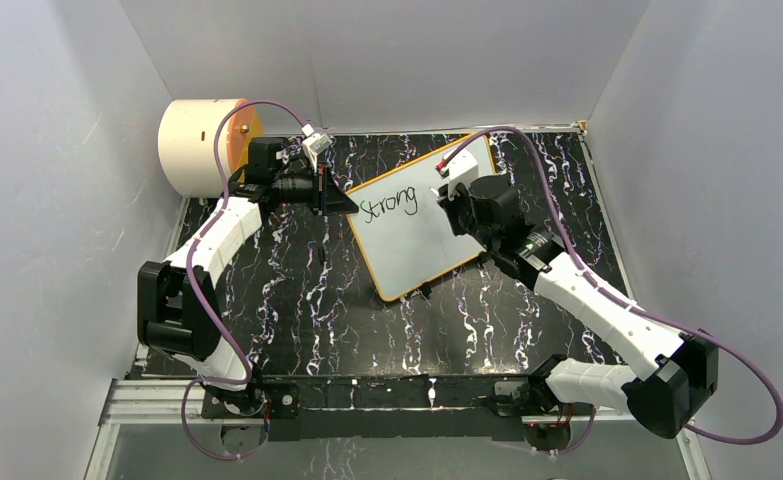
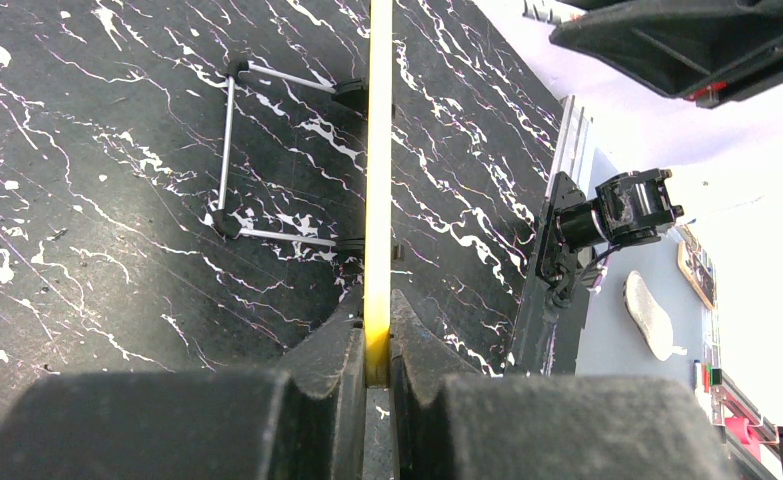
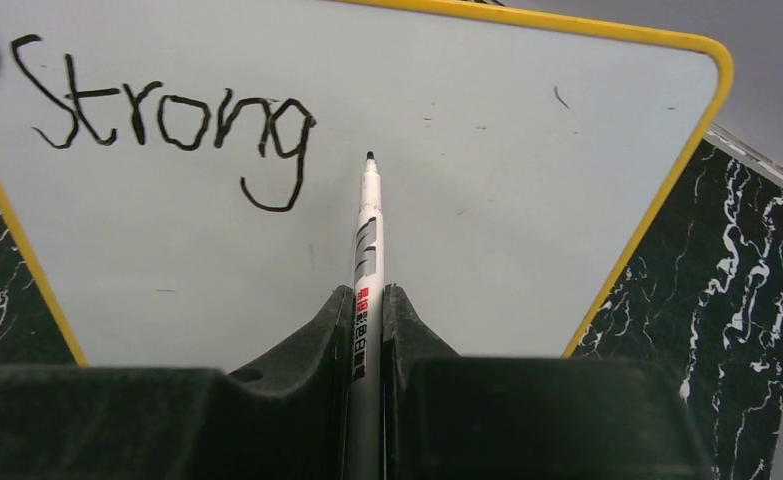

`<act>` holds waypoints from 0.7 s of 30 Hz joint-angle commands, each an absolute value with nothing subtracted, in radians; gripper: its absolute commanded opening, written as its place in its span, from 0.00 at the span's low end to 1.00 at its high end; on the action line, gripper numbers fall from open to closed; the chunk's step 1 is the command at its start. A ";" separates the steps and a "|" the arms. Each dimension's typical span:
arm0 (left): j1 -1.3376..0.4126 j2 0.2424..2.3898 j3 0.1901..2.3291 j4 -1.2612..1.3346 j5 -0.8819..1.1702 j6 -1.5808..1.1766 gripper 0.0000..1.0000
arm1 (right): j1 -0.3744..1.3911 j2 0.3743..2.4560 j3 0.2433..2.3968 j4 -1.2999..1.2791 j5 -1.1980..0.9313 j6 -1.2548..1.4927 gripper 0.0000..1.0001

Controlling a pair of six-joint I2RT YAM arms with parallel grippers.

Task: Write a sentence on the whiteboard

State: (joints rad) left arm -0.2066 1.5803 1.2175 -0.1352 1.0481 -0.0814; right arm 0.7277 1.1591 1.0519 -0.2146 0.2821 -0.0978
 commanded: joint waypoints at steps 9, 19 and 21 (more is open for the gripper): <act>-0.210 1.557 1.201 -0.162 1.061 -0.060 0.00 | 0.669 1.141 1.059 -0.173 0.260 -0.112 0.00; -0.210 1.561 1.202 -0.161 1.061 -0.061 0.00 | 0.670 1.170 1.082 -0.161 0.262 -0.131 0.00; -0.210 1.562 1.202 -0.162 1.060 -0.060 0.00 | 0.669 1.176 1.091 -0.153 0.248 -0.133 0.00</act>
State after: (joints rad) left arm -0.2066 1.5803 1.2175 -0.1352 1.0481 -0.0814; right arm 0.6724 1.1709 1.0508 -0.2131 0.2615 -0.1127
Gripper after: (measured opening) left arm 0.059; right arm 0.206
